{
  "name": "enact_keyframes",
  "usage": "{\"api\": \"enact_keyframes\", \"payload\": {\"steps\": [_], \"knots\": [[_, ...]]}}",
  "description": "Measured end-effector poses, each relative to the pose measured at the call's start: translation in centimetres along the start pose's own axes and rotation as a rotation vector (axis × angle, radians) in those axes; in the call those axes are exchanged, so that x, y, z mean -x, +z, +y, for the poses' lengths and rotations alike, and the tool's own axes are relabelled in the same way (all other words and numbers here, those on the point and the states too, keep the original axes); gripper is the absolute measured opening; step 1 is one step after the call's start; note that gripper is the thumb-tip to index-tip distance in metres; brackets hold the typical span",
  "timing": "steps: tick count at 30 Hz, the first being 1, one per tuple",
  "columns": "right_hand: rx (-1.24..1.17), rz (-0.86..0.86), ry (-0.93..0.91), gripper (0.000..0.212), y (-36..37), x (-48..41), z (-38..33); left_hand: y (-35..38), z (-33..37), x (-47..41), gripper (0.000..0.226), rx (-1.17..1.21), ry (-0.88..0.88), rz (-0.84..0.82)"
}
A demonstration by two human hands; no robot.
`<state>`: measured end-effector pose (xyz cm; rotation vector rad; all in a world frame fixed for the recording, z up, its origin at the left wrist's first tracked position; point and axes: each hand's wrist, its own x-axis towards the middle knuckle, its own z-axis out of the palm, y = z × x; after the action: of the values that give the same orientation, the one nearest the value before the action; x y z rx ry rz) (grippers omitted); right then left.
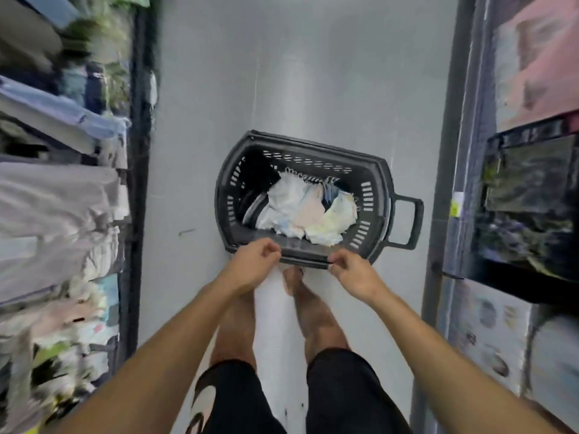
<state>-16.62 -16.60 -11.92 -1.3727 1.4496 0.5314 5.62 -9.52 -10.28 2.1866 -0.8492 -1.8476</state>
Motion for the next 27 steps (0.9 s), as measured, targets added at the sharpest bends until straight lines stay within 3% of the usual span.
{"api": "enact_keyframes", "payload": {"steps": [6, 13, 18, 22, 24, 27], "knots": [[-0.161, 0.064, -0.057, 0.014, 3.6, -9.9, -0.1, -0.8, -3.6, -12.9, 0.025, 0.133, -0.162, 0.141], [-0.335, 0.181, -0.207, 0.042, 7.7, -24.5, -7.5, -1.7, -6.5, -26.2, 0.056, 0.286, -0.172, 0.371], [-0.899, 0.134, -0.020, 0.048, 9.9, -32.8, -11.9, -0.8, -7.6, -32.4, 0.079, 0.706, -0.109, 0.416], [-1.072, 0.054, -0.007, 0.045, 10.3, -33.9, -11.7, 0.3, -6.9, -35.0, 0.075, 0.974, -0.096, 0.507], [-1.078, 0.033, -0.016, 0.037, 10.0, -33.4, -10.7, 0.7, -6.5, -35.7, 0.065, 0.905, -0.069, 0.544], [-1.106, -0.005, 0.003, 0.025, 8.6, -32.4, -8.6, 1.5, -6.4, -34.8, 0.040, 0.493, 0.077, 0.640]]}}
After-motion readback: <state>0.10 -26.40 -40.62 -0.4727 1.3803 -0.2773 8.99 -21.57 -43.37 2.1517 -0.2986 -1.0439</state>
